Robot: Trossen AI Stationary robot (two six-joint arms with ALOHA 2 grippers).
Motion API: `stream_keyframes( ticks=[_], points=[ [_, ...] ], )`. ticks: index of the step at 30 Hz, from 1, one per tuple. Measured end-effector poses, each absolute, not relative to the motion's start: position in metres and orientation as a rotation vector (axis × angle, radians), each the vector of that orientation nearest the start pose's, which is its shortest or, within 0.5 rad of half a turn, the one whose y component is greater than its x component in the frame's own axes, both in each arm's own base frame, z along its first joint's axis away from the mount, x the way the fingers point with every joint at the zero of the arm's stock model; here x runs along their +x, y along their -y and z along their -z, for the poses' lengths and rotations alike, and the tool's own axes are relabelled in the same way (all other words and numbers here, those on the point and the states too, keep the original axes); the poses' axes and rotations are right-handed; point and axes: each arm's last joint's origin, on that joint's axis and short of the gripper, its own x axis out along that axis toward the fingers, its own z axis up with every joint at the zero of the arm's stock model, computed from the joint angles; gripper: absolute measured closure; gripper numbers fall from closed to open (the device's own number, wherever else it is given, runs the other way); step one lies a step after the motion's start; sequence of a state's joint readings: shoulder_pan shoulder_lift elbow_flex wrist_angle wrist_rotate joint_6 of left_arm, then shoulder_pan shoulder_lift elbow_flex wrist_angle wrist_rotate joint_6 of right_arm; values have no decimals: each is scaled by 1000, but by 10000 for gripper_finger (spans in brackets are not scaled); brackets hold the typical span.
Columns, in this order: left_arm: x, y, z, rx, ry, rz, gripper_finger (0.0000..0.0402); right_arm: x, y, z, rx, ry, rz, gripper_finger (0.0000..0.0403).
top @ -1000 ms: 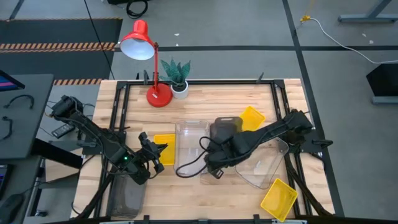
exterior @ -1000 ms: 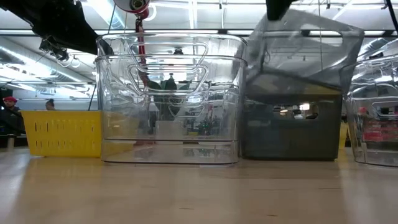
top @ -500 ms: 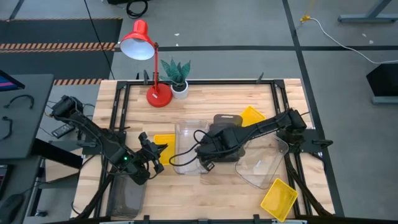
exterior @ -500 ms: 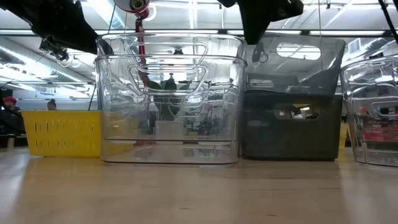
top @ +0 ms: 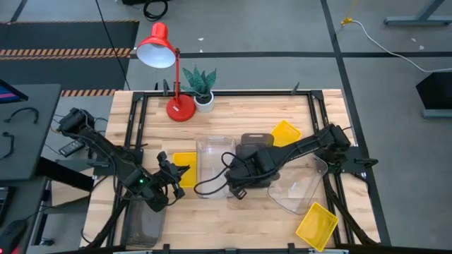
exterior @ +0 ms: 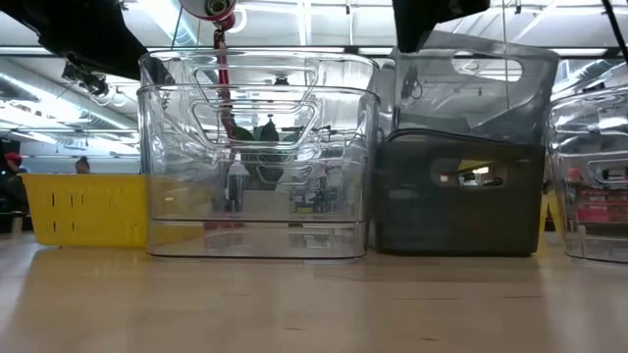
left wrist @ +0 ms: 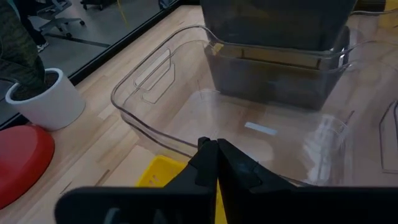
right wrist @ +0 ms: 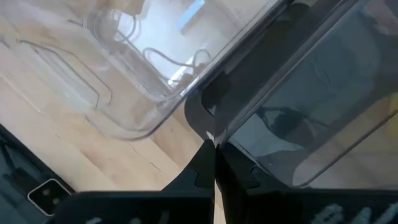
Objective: Stack baskets by color
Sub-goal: Stack the top black bin on the middle right black bin, then stack the top right yellow bin on the middle left yellow bin
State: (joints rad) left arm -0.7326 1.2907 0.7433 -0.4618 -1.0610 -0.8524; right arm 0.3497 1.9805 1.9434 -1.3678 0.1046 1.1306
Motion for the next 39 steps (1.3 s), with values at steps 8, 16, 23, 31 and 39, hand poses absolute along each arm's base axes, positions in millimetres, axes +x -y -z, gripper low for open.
stream_keyframes(
  ticks=[8,16,23,31,39],
  points=[
    [189,135,-212,-21,-428,-531,384,364,-142,-302,638,-1262,549,397],
    [189,135,-212,-19,-426,-532,391,370,-146,-300,668,-1232,518,397],
    [189,135,-212,-19,-426,-533,384,370,-146,-286,624,-1311,560,391],
    [189,135,-212,-20,-426,-532,387,375,-146,-282,573,-1324,490,335],
    [189,135,-212,-20,-426,-532,384,369,-143,-301,423,-1311,334,266]
  ],
)
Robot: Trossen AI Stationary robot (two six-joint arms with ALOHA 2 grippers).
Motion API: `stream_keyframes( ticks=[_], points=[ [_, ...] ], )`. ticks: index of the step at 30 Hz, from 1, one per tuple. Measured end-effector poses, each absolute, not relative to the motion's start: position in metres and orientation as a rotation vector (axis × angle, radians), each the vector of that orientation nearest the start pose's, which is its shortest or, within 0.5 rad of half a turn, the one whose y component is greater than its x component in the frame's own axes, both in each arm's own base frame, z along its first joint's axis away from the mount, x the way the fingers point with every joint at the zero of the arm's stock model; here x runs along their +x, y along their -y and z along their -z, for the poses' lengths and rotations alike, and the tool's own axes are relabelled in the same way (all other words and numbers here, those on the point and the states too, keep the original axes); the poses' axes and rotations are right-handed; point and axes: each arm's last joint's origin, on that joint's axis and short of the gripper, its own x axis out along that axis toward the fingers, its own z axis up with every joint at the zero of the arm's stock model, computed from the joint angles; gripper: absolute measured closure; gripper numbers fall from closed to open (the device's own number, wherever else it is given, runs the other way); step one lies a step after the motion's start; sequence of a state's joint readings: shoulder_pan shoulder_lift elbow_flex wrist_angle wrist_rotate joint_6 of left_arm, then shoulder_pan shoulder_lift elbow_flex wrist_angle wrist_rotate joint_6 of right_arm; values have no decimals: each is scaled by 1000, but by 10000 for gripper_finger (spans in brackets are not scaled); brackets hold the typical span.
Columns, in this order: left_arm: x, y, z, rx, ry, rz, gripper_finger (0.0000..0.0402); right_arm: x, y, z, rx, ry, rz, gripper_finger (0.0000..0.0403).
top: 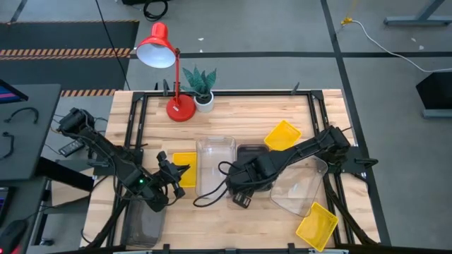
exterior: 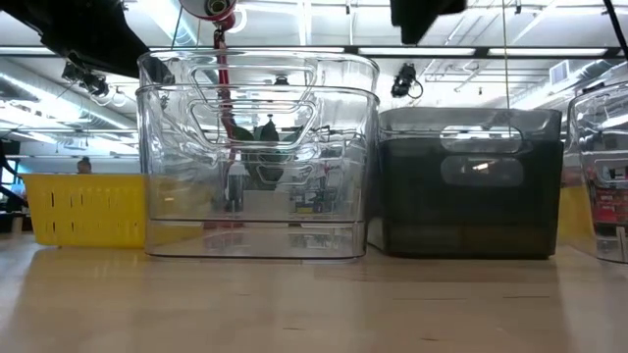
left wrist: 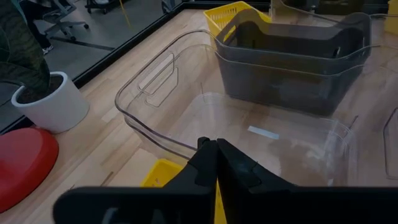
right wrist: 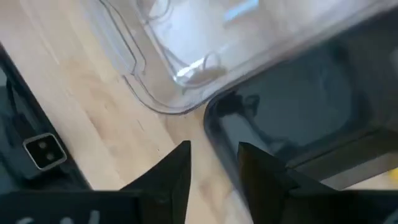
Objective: Stack baskets by color
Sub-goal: Stack the top right yellow bin on the middle left yellow bin
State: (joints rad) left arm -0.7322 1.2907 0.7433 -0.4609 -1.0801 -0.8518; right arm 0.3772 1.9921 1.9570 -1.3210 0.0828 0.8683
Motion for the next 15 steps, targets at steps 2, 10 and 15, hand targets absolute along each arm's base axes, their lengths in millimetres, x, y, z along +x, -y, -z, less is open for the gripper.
stream_keyframes(
  ticks=[2,10,15],
  points=[
    [189,135,-212,-20,-426,-532,381,363,-144,-307,305,-1282,329,263],
    [189,136,-212,-22,-428,-530,387,325,-137,-295,27,-1363,409,284],
    [189,136,-212,-22,-428,-530,391,281,-113,-292,72,-1372,471,288]
  ],
)
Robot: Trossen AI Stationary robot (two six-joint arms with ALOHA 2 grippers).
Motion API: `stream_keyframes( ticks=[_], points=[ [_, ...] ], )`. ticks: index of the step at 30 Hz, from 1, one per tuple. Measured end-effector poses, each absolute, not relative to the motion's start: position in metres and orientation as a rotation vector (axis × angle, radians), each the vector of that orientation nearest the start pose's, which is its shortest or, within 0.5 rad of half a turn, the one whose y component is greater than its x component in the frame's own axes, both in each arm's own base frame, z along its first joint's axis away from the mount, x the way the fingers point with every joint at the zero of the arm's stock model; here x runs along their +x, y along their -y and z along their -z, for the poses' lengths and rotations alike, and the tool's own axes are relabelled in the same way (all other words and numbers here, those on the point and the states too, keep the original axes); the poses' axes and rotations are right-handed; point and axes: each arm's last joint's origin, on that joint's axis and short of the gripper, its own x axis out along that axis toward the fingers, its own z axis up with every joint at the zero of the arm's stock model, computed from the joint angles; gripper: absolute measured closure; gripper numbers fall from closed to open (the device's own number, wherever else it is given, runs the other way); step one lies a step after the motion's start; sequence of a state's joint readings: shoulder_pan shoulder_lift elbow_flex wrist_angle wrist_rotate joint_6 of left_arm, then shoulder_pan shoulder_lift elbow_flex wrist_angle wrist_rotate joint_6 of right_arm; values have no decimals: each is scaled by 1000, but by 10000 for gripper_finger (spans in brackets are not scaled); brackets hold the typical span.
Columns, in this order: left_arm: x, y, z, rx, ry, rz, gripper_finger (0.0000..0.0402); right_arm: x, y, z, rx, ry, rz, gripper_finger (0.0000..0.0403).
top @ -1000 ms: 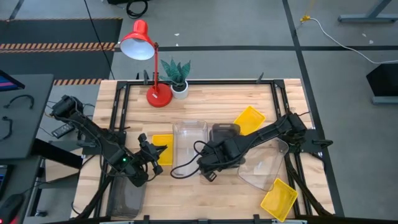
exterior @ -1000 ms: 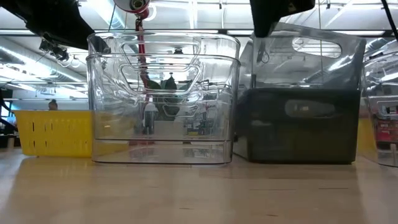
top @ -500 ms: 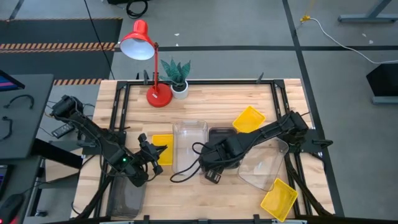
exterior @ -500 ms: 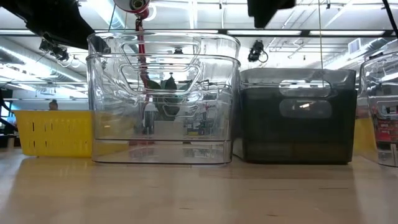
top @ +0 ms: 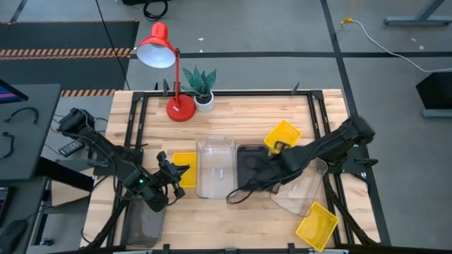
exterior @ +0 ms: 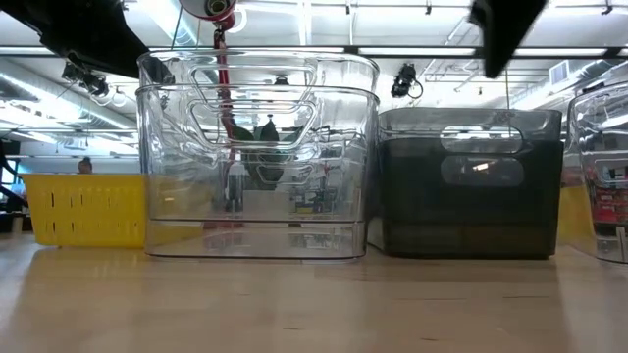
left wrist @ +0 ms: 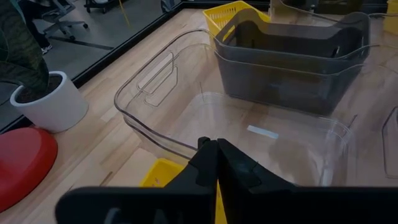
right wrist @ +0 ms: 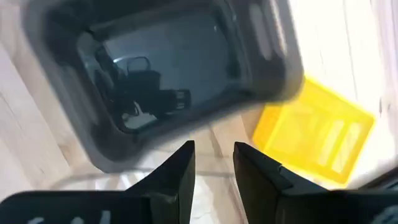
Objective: Stack baskets by color
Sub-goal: Stack the top right yellow bin on the middle left yellow bin
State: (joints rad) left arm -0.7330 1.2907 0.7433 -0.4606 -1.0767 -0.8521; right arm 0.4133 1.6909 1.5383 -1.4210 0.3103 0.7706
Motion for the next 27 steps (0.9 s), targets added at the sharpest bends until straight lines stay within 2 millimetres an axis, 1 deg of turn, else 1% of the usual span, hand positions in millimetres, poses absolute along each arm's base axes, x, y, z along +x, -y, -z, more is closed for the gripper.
stream_keyframes(
  ticks=[2,5,8,12,14,17,21,27],
  points=[
    [189,135,-212,-22,-428,-530,388,264,-100,-292,115,-1349,492,288],
    [189,135,-212,-22,-428,-530,383,243,-73,-282,203,-1372,525,288],
    [189,135,-212,-22,-428,-531,384,235,-44,-267,282,-1416,497,278],
    [189,135,-212,-22,-428,-531,391,241,-11,-249,323,-1425,437,250],
    [189,135,-212,-23,-427,-531,393,247,2,-240,328,-1435,429,237],
    [189,136,-212,-27,-425,-530,389,255,16,-226,322,-1495,451,223],
    [189,136,-212,-42,-420,-532,381,263,26,-204,289,-1603,440,222],
    [189,136,-212,-51,-417,-533,385,274,29,-177,226,-1709,394,237]
  ],
)
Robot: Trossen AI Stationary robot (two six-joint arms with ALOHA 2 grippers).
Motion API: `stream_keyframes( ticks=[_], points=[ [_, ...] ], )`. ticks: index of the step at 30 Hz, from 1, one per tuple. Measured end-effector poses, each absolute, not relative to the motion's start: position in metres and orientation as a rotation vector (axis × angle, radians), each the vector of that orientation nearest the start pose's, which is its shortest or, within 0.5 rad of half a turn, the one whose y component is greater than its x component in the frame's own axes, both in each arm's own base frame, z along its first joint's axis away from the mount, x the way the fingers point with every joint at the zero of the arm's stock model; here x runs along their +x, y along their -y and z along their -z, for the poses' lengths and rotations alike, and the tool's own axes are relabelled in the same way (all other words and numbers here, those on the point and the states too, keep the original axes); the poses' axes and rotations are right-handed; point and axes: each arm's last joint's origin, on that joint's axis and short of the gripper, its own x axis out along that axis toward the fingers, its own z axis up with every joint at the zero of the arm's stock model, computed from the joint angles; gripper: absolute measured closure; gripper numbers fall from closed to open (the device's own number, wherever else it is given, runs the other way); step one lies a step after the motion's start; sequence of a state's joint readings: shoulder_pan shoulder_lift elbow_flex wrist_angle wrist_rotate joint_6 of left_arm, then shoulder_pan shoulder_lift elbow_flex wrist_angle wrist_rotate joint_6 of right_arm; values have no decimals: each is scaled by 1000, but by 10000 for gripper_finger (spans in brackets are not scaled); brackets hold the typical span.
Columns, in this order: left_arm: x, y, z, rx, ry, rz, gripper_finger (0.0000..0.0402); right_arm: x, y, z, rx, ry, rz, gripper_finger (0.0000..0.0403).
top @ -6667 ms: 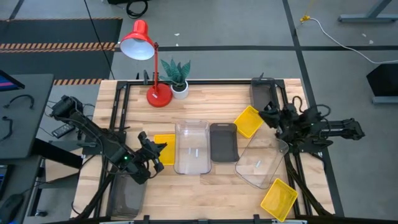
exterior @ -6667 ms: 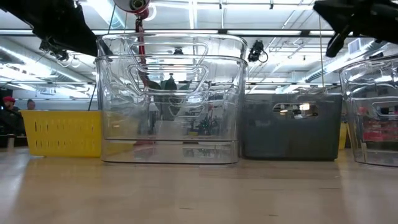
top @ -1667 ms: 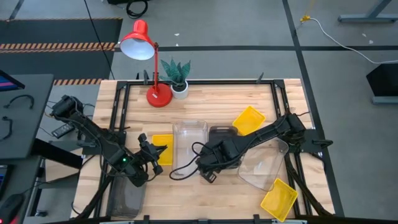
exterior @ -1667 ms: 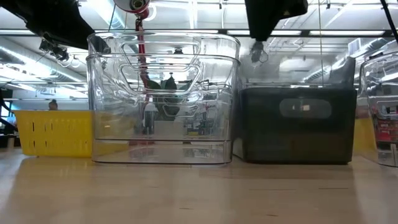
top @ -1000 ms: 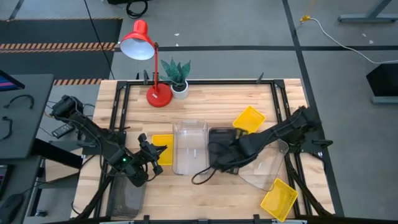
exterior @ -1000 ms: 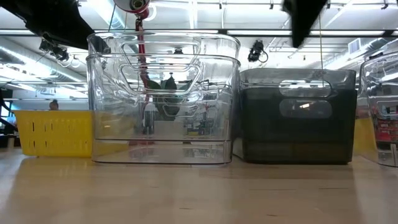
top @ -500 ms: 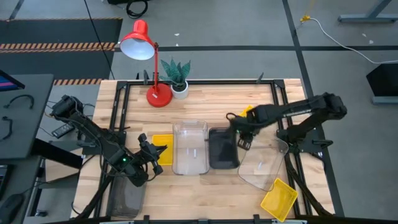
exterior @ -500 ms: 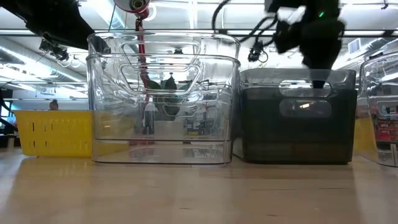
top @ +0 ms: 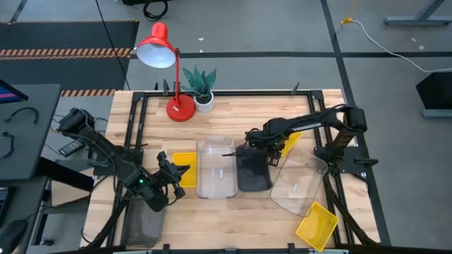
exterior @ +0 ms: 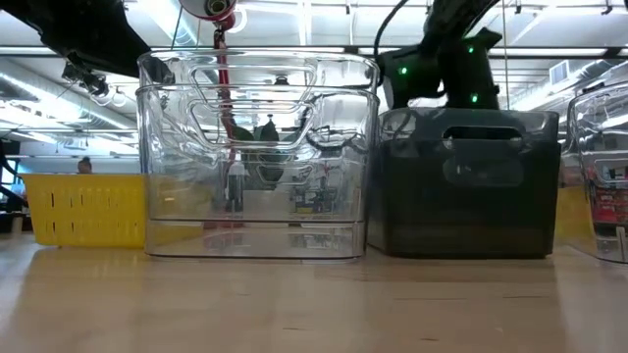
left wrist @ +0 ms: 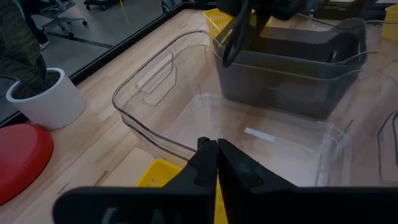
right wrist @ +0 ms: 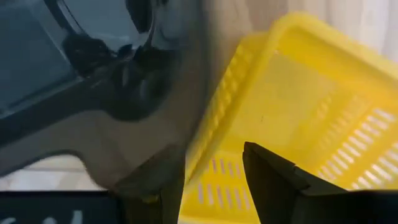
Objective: Stack baskets by color
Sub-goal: Stack the top right yellow bin on the middle left yellow bin
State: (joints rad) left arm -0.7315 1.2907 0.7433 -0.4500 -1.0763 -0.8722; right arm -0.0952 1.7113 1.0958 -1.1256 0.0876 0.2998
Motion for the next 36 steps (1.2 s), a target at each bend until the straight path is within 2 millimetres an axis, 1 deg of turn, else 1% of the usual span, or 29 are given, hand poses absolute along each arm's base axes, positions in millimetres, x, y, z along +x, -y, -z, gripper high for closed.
stream_keyframes(
  ticks=[3,5,7,10,11,13,17,20,23,26,28,30,32,34,36],
  points=[
    [189,136,-213,-51,-417,-533,390,276,31,-173,160,-1717,425,254],
    [189,136,-213,-52,-416,-533,391,276,33,-173,126,-1713,456,277],
    [189,136,-213,-51,-416,-533,389,274,35,-175,123,-1703,470,312],
    [189,136,-213,-52,-416,-533,383,271,36,-183,109,-1682,476,378],
    [189,136,-213,-52,-416,-533,382,270,36,-186,102,-1670,483,387],
    [189,136,-213,-51,-416,-533,383,265,34,-195,77,-1654,502,386],
    [189,136,-213,-49,-417,-532,390,249,26,-220,26,-1590,580,391],
    [189,136,-213,-44,-418,-532,393,238,12,-242,13,-1510,626,392],
    [191,135,-213,-1,-425,-523,390,234,-8,-267,4,-1389,639,392],
    [196,135,-216,63,-424,-508,383,242,-33,-293,3,-1232,608,392],
    [201,135,-219,120,-415,-484,380,251,-49,-305,-9,-1146,567,392],
    [209,136,-226,183,-394,-439,380,263,-65,-311,-24,-1075,521,392],
    [219,138,-236,239,-345,-379,379,275,-79,-312,-53,-1048,473,392],
    [228,138,-249,296,-277,-325,374,287,-89,-308,-87,-1039,431,392],
    [236,136,-259,362,-217,-232,363,299,-97,-301,-129,-1053,402,392]
  ],
)
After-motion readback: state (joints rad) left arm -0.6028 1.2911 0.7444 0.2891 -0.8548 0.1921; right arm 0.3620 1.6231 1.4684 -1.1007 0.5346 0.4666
